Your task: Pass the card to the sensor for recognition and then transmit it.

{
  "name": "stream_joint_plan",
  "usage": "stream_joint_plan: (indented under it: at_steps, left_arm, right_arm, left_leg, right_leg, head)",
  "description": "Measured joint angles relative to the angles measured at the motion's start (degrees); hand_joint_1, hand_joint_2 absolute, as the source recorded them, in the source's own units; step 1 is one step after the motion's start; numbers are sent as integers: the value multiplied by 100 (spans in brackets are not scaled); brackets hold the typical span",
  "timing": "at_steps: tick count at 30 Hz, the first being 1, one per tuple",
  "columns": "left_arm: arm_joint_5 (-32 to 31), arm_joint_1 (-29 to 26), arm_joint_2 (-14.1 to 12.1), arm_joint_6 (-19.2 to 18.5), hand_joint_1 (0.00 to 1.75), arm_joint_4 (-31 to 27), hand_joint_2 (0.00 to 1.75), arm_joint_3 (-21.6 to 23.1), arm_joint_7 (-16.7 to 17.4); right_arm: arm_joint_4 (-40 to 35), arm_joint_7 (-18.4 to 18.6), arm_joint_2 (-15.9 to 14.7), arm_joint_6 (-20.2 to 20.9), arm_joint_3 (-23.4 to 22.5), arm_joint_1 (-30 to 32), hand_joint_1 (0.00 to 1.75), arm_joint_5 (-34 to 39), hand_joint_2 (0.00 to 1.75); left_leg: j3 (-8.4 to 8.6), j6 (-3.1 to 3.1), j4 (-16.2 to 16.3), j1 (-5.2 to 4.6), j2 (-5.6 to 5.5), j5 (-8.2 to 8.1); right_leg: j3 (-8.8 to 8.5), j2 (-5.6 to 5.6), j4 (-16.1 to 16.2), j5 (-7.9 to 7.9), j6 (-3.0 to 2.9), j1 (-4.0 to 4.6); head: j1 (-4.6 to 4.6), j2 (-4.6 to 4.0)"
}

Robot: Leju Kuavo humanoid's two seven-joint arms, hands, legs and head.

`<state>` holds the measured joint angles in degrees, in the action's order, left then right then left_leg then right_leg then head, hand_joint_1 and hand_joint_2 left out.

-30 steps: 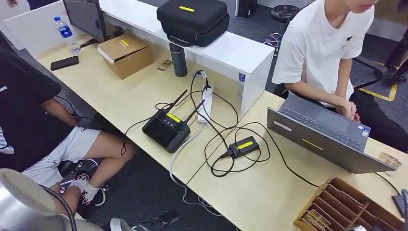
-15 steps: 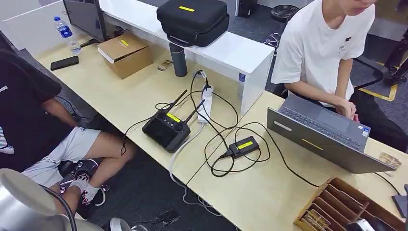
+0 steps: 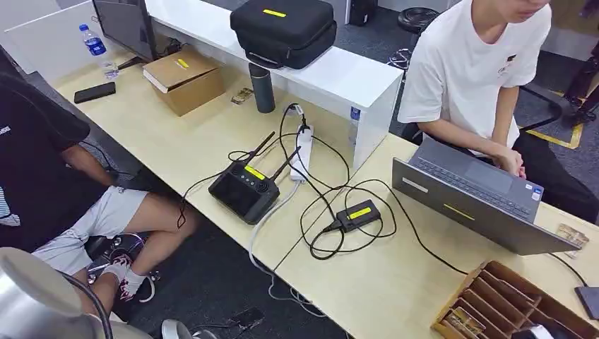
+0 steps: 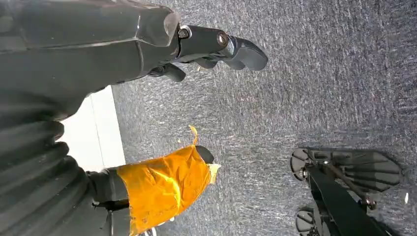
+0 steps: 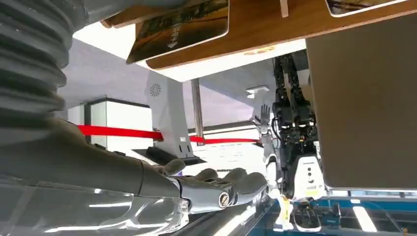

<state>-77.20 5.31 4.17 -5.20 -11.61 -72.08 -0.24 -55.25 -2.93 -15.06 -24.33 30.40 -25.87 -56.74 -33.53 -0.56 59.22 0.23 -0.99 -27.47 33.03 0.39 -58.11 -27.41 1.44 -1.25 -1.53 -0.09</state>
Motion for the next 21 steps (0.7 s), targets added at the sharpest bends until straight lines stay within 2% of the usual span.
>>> stream_joint_plan:
  at_steps: [15,16,21]
  left_arm:
    - [-11,0,0,20,0,0,175,0,0]
    - [-11,0,0,20,0,0,175,0,0]
    - [-11,0,0,20,0,0,175,0,0]
  right_arm:
    - [48,-72,-2,-4,-118,13,0,-37,175]
    - [50,-74,-2,-4,-122,14,175,-37,175]
    - [74,-136,-2,13,-129,69,175,26,175]
  left_leg:
    - [2,0,1,0,2,0]
    - [2,0,1,0,2,0]
    - [1,0,1,0,2,0]
  right_leg:
    - [-2,2,0,2,0,0]
    - [-2,2,0,2,0,0]
    - [-1,2,0,2,0,0]
  head:
    - [0,0]
    - [0,0]
    - [0,0]
